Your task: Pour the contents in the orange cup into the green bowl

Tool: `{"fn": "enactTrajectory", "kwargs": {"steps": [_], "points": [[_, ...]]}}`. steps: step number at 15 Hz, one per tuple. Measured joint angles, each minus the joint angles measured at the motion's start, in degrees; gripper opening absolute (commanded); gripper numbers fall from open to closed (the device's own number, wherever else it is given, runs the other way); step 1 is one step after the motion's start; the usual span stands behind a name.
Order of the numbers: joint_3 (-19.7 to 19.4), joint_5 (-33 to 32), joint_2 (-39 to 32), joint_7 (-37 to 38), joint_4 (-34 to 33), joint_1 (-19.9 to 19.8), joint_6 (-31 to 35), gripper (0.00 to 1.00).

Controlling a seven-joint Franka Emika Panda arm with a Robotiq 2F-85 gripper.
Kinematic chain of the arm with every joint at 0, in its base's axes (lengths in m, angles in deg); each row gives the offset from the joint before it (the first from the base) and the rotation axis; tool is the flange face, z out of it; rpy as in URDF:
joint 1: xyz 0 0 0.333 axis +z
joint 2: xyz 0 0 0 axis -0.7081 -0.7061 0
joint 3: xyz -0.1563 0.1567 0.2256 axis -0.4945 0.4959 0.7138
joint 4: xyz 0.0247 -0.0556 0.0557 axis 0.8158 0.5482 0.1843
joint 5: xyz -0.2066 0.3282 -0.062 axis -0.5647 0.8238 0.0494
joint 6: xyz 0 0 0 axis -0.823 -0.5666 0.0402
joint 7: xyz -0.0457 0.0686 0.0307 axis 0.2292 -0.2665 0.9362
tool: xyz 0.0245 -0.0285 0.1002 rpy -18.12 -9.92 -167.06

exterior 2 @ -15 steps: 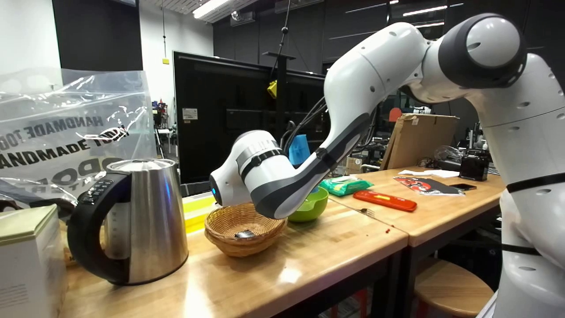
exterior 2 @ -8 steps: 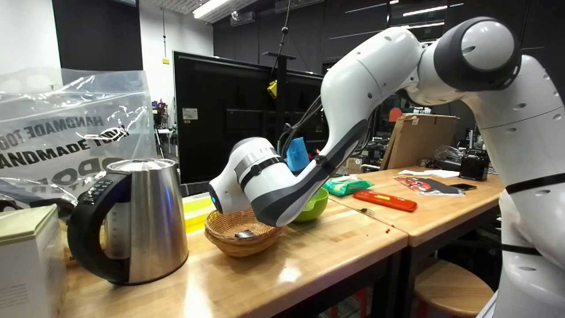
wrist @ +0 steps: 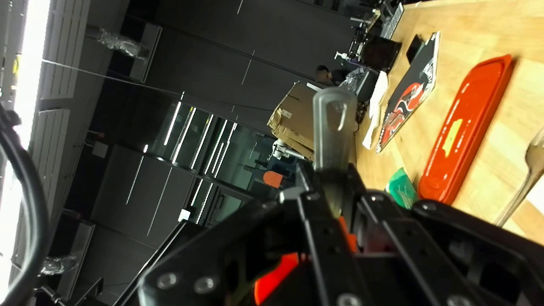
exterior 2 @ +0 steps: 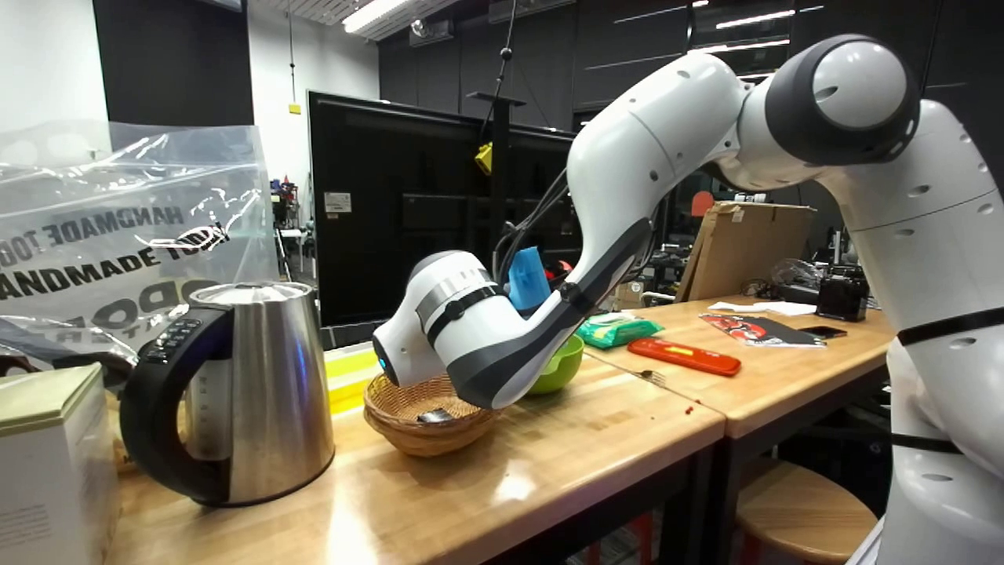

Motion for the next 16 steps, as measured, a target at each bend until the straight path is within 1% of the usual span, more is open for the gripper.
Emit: {"fn": "enactTrajectory", "kwargs": {"steps": [12, 16], "points": [[-0.08, -3.68, -0.36, -0.05, 0.40, -0.02, -1.84, 0.04], [-0.09, -3.84, -0.59, -0.05, 0.40, -0.03, -2.42, 0.04]]}}
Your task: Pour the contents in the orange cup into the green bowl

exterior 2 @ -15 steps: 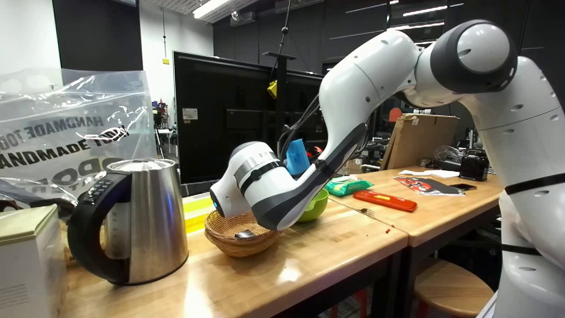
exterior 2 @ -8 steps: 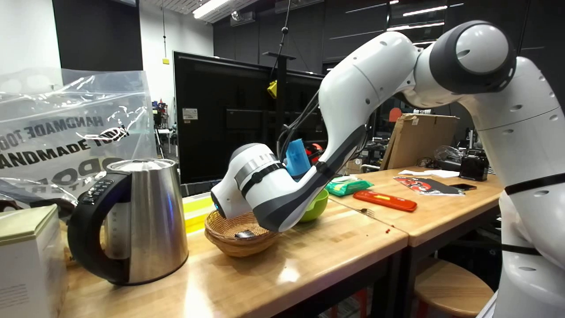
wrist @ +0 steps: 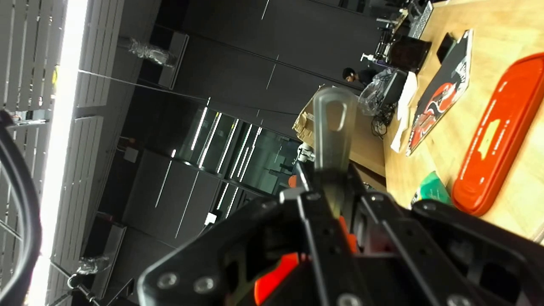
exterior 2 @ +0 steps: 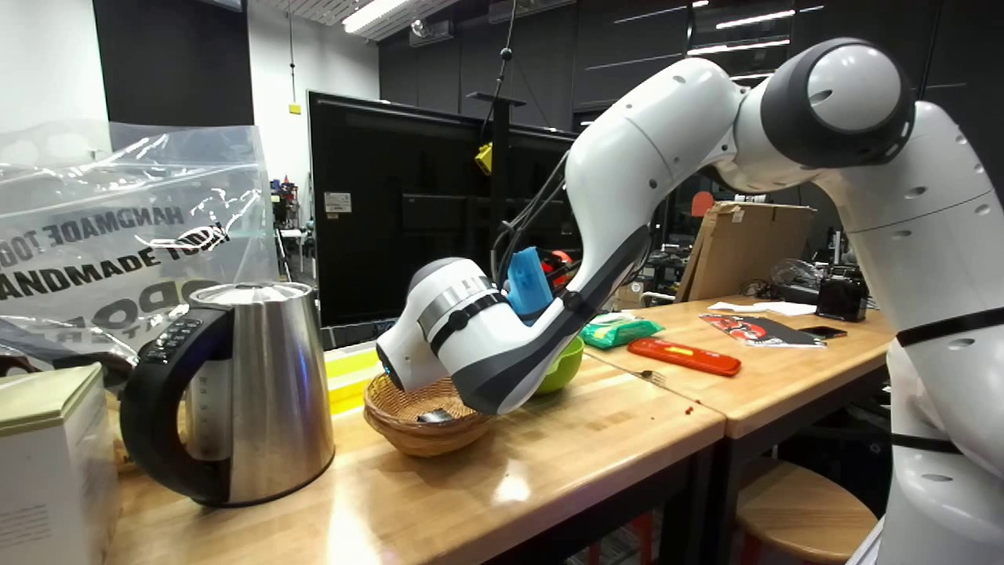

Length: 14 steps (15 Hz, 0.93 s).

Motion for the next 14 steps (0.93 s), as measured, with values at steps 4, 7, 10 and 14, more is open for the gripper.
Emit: {"fn": "enactTrajectory", "kwargs": {"steps": [4, 7, 10, 14], "points": [[-0.05, -0.04, -0.25, 0.00, 0.04, -0.02, -0.52, 0.04], [-0.14, -0.21, -0.27, 0.01, 0.15, -0.09, -0.91, 0.04], [-0.22, -1.07, -0.27, 0.01, 0.46, -0.29, -1.22, 0.04], [-0.34, -2.47, -0.27, 0.03, 1.01, -0.50, -1.59, 0.04]]}}
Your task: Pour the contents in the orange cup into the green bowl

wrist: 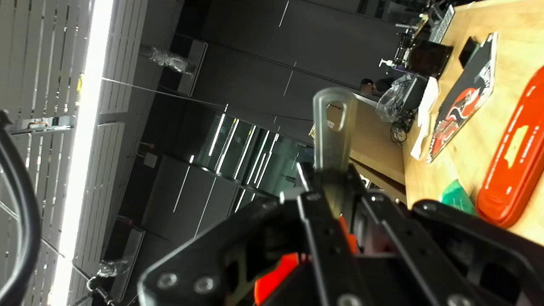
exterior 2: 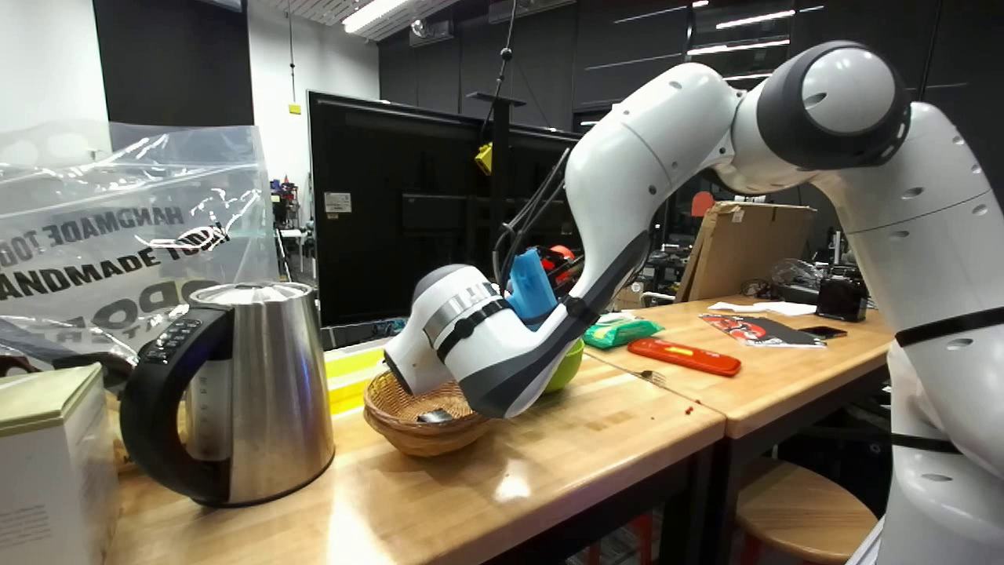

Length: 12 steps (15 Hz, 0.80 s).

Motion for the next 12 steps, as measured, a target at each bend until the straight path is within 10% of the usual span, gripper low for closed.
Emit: {"fn": "enactTrajectory", "kwargs": {"steps": [12], "points": [[1.65, 0.11, -5.15, 3.04, -0.38, 3.44, -4.01, 0.04]]}}
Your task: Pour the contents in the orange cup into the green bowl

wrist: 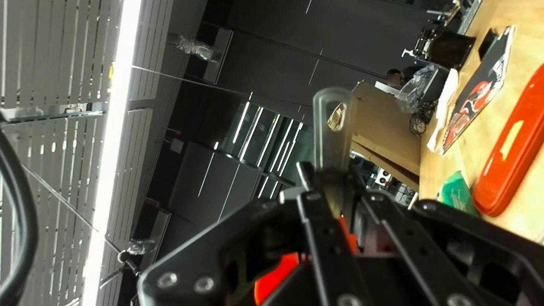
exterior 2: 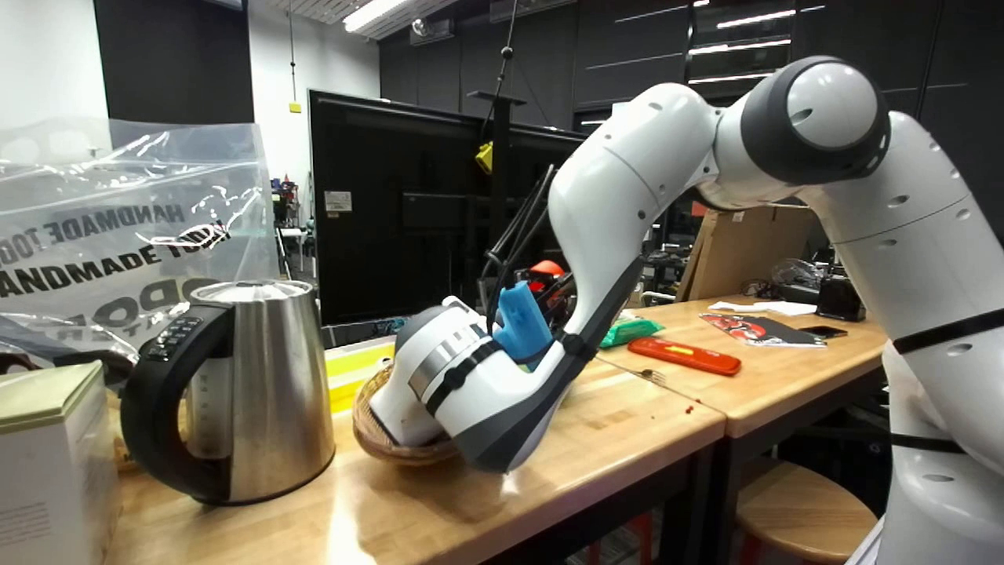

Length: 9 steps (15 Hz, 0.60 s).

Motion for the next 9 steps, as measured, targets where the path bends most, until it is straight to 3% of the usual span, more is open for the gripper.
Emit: {"fn": "enactTrajectory", "kwargs": {"steps": [4, 9], "points": [[0.36, 0.65, -2.91, 0.64, -2.83, 3.12, -2.26, 0.04], [-0.06, 11.32, -2.75, 3.91, -8.01, 1.92, -2.22, 0.04]]}}
